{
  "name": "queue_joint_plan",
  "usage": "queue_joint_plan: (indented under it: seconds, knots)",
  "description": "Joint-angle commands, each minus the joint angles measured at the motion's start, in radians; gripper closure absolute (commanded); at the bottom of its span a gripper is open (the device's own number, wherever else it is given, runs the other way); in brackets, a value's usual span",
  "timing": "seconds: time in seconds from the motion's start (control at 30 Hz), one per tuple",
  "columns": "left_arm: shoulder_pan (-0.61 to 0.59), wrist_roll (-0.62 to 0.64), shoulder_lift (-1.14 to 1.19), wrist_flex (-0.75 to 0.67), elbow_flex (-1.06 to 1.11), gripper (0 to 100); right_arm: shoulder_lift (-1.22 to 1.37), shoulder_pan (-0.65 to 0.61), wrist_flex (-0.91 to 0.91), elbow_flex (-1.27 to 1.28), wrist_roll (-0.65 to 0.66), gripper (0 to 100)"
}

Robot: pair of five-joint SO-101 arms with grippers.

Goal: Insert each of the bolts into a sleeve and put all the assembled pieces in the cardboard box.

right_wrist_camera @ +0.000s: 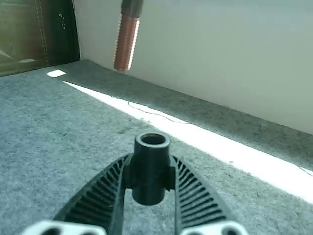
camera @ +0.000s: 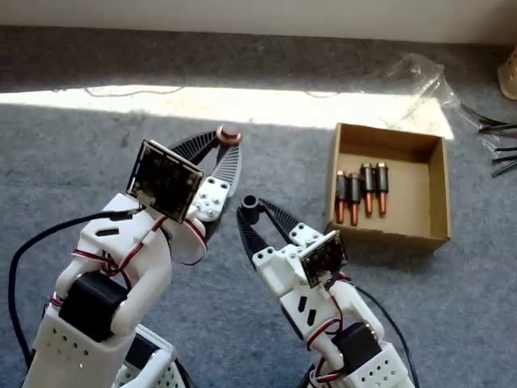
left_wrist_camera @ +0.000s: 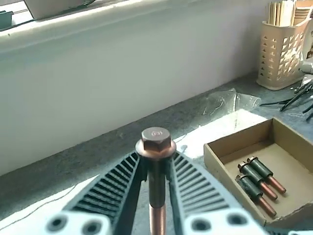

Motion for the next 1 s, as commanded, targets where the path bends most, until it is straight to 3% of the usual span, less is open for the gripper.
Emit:
queue_joint_plan:
  seconds: [0.0,0.3,0.73,0.97]
  knots:
    - [0.012,0.19,-0.013,-0.071,-0.016,99,-0.007,-0.008,-0.033,0.079,-0.002,99.5]
    - [0.012,0.436,-0.015,-0.153,0.119,99,-0.007,-0.007,-0.033,0.079,-0.002,99.5]
    - [0.021,0.388,-0.214,-0.184,0.228,99,-0.007,-0.007,-0.031,0.079,0.0,99.5]
    - [0.18,0.173,-0.292,-0.298,0.354,99,-0.007,-0.007,-0.031,0.079,0.0,99.5]
